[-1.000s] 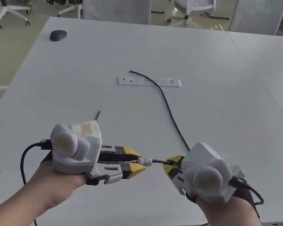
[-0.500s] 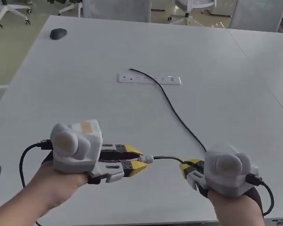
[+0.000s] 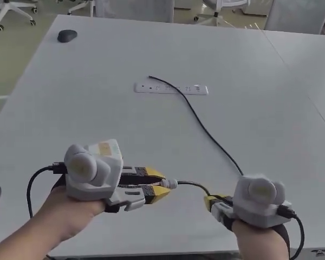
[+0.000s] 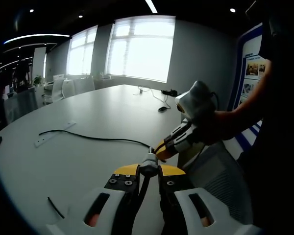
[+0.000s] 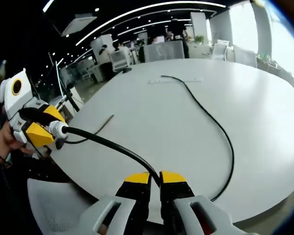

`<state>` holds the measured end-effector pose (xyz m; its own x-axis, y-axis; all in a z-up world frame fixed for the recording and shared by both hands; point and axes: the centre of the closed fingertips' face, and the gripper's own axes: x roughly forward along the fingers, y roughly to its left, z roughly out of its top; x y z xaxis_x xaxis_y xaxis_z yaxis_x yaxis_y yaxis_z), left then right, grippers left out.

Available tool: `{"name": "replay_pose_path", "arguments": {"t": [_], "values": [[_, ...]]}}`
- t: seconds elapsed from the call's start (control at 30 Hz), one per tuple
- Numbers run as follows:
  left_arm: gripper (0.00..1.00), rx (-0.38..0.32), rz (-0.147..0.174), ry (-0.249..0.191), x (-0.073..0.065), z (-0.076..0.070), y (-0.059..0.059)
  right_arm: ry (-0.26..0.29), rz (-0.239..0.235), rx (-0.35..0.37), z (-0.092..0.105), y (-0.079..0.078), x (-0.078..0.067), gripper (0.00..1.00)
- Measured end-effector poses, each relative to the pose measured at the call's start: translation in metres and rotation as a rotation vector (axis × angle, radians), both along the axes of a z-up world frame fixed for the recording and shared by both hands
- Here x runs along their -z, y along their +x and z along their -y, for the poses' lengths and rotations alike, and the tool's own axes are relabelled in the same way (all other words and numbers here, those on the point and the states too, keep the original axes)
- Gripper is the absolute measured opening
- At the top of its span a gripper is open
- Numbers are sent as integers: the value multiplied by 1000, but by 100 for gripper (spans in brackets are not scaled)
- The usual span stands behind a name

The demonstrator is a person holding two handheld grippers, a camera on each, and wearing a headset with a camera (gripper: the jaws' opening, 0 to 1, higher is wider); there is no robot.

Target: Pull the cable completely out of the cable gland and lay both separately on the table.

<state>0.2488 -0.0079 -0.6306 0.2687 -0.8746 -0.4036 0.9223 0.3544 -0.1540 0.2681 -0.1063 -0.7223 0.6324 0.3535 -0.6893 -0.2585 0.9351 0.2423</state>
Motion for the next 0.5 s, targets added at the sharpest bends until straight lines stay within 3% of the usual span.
{"name": "replay_pose_path", "arguments": {"t": [0.03, 0.3, 0.4, 0.5], "values": [[15, 0, 0, 1, 0, 0, 0, 24, -18, 8, -2, -2, 1, 1], [15, -18, 1, -1, 0, -2, 4, 7, 8, -18, 0, -3, -2, 2], [15, -21, 3, -4, -2, -3, 6, -27, 51, -51, 1, -1, -8, 3], [15, -24, -1, -7, -4, -5, 6, -50, 64, -80, 1, -2, -14, 4]]}}
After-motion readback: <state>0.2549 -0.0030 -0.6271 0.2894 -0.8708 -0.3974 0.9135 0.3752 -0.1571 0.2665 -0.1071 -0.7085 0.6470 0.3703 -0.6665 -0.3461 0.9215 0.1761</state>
